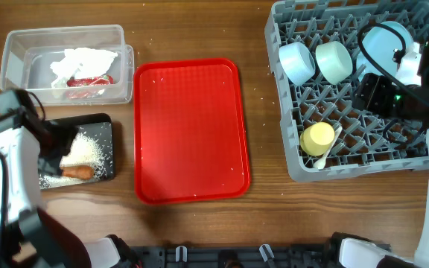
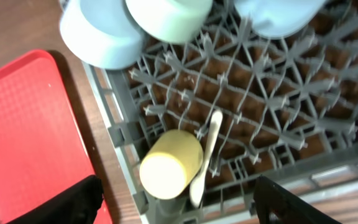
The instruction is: Sort waste into correct bins and load items into the dishwasher rack
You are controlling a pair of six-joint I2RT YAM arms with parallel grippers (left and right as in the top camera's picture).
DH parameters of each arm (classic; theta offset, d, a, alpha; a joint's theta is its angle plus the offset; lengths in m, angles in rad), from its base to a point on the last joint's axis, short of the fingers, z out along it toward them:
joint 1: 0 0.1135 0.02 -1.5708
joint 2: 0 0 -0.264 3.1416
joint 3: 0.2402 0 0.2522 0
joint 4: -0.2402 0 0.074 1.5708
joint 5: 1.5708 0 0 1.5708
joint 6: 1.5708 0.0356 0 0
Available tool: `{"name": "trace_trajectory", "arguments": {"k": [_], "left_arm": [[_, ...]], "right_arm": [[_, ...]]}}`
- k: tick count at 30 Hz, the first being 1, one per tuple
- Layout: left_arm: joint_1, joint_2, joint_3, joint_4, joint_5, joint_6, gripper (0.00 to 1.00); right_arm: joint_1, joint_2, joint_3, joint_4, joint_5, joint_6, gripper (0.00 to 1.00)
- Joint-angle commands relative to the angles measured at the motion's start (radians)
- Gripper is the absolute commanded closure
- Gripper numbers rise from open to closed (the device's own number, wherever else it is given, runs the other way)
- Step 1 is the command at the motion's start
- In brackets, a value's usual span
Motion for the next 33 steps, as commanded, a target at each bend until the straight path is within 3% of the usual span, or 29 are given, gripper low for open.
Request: {"name": "trace_trajectory", "arguments": {"k": [1,2,12,18,20,22,30,33], "left_arm": [[0.0,-0.149,0.093,-0.058,0.04,0.085,0.19],[0.0,-0.181,0.093,-0.058,0.041,0.084,0.0],[0.0,-0.241,0.092,-0.057,0.04,0.082,0.0],[0.0,-0.241,0.092,-0.058,0.04,0.082,0.0],[0.0,-0.241,0.092,-0.058,0.04,0.082,0.0],[0.0,-0.241,0.092,-0.058,0.04,0.082,0.0],[0.0,-0.241,0.092,-0.057,0.04,0.082,0.0],[0.0,-0.241,0.092,-0.058,0.04,0.082,0.0]], "right_arm": [[-0.001,-0.152,0.05,0.025,-0.001,-0.061,0.0],[-0.001,-0.2,0.062,0.033,-0.001,-0.068,0.0],[-0.001,-0.606,0.075,0.004,-0.006,-0.079,0.0],[-0.001,-0.649,0.071,-0.114,-0.009,-0.023,0.0],[-0.001,-0.649,0.049,-0.055,-0.007,0.034,0.0],[-0.001,-0.678,-0.146,0.221,-0.029,0.124,0.0],[0.216,-1.073,-1.117,1.149,-0.036,0.037,0.0],[0.25,-1.16,-1.321,1.313,-0.002,0.038,0.0]]}}
